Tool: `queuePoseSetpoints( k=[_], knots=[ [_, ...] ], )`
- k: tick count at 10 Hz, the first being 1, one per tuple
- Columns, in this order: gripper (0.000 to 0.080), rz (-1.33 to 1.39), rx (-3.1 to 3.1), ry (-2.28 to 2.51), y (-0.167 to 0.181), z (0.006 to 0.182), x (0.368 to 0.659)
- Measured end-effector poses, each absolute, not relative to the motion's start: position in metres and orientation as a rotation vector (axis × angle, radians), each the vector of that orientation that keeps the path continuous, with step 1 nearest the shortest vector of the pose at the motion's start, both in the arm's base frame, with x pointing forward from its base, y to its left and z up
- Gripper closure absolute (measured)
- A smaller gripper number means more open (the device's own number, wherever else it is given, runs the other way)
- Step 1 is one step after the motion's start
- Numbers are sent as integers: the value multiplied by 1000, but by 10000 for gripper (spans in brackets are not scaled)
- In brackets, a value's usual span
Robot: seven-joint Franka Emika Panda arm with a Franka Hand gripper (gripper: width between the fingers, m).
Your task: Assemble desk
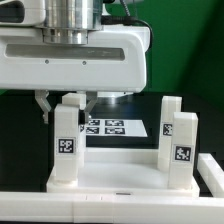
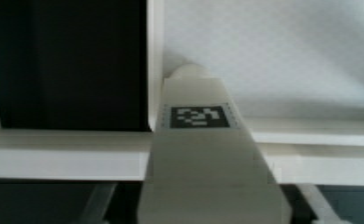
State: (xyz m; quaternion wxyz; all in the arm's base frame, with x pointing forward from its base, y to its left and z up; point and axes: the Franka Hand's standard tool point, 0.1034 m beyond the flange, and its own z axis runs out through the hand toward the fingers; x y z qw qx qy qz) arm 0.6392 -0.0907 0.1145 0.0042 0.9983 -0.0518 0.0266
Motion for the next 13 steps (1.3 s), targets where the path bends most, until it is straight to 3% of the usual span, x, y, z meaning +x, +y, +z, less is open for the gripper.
queuePoseSetpoints(
  k=[7,11,13],
  knots=[
    [511,71,2921,-1341,-80,113,641],
    [501,66,2903,-1402,-78,113,641],
    [189,64,2949,-1253,-72,112,641]
  ],
)
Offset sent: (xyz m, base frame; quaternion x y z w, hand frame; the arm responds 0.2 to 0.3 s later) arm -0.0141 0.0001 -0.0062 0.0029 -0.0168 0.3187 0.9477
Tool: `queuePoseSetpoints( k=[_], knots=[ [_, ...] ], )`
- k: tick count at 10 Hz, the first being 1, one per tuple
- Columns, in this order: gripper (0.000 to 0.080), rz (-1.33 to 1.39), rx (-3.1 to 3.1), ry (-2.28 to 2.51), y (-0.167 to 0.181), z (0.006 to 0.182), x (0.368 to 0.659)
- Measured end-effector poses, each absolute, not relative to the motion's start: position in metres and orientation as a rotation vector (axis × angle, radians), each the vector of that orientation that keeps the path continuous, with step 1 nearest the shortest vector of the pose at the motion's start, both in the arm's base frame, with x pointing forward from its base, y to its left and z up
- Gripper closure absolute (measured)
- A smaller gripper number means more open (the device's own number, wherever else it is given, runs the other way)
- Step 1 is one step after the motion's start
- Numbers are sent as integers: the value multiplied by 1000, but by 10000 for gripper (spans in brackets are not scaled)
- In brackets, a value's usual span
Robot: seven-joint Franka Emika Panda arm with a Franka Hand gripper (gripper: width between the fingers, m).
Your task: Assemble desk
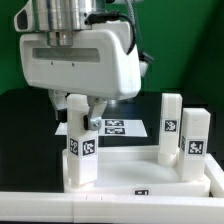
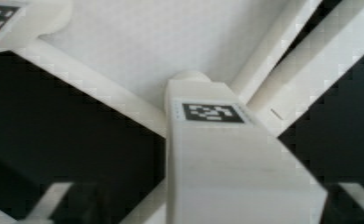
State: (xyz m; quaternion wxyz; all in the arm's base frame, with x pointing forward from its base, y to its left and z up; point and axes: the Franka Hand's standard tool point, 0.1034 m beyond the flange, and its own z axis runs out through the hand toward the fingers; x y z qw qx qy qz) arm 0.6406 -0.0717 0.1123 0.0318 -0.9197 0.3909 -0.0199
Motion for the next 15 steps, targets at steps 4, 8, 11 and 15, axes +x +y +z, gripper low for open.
queuePoseSetpoints(
  k=[4,8,11,15],
  knots=[
    [152,-84,-3051,520,-65,110,640],
    [151,-90,-3113,-185,-68,110,639],
    [151,-101,-3104,-460,-68,112,641],
    [513,-102,-3097,-537,-69,112,641]
  ],
)
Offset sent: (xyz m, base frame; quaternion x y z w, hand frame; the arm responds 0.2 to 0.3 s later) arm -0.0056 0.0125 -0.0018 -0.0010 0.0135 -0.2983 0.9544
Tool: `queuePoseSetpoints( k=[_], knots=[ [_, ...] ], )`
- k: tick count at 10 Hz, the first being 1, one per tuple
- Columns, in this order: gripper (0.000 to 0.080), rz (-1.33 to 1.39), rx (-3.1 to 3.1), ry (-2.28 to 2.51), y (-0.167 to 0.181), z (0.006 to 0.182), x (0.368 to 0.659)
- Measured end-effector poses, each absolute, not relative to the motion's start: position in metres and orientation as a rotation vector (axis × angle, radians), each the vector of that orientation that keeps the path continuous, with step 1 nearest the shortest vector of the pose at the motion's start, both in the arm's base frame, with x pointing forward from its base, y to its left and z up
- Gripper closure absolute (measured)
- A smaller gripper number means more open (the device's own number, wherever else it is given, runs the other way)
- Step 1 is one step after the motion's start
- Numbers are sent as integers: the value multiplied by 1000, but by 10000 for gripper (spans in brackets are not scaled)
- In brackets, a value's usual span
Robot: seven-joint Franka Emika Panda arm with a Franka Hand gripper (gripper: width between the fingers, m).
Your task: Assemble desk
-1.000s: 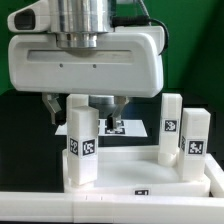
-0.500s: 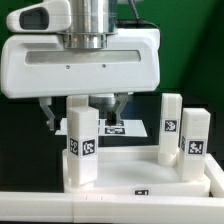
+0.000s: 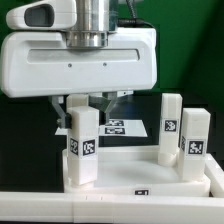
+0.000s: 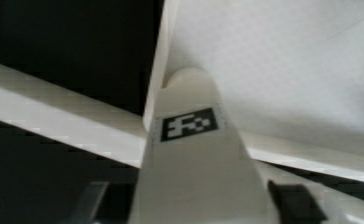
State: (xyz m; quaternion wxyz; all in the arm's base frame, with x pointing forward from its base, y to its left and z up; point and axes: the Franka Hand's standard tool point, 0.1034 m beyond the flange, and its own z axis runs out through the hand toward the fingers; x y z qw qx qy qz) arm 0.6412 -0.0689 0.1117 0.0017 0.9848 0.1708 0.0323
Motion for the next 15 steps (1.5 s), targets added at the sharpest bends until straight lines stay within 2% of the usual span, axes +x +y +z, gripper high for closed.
queuePoseSetpoints(
  k=[4,12,15],
  knots=[
    [511,103,3110,446,-69,111,641],
    [509,109,2963,-1169,-58,109,646],
    [509,102,2853,-1423,-59,109,647]
  ],
)
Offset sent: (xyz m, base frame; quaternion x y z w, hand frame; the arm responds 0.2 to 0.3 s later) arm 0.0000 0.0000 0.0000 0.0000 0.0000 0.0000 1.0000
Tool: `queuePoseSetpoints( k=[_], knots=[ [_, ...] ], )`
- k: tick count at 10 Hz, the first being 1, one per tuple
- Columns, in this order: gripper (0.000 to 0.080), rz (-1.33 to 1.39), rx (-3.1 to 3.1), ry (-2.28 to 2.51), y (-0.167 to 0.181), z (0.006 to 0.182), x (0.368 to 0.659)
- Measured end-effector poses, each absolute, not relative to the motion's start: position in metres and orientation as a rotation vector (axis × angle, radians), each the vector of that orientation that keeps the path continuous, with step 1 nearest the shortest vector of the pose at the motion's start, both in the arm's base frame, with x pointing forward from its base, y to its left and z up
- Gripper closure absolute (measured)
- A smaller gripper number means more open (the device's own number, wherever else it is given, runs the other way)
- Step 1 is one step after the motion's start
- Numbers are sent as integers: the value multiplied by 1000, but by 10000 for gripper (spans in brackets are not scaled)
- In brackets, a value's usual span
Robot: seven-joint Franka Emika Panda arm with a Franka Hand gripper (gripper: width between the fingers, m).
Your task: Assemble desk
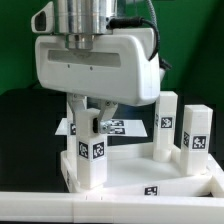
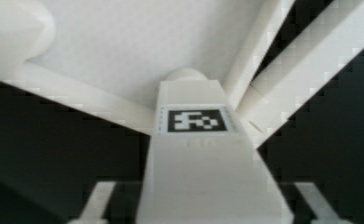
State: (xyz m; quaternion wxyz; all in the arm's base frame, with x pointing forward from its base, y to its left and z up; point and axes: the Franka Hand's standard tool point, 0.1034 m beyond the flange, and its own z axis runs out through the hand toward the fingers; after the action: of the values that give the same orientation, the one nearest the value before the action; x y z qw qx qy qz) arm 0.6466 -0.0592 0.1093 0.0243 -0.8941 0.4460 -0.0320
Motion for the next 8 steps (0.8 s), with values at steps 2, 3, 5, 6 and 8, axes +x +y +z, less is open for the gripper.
queuePoseSetpoints(
  k=[2,3,5,6,8],
  knots=[
    [508,-102,-2809,1295,-58,109,647],
    [288,-105,-2835,1238,-56,111,647],
    [179,-115,-2974,891,-54,110,647],
    [159,-115,-3007,794,-51,110,647],
    [151,-119,-3086,461,-52,109,647]
  ],
)
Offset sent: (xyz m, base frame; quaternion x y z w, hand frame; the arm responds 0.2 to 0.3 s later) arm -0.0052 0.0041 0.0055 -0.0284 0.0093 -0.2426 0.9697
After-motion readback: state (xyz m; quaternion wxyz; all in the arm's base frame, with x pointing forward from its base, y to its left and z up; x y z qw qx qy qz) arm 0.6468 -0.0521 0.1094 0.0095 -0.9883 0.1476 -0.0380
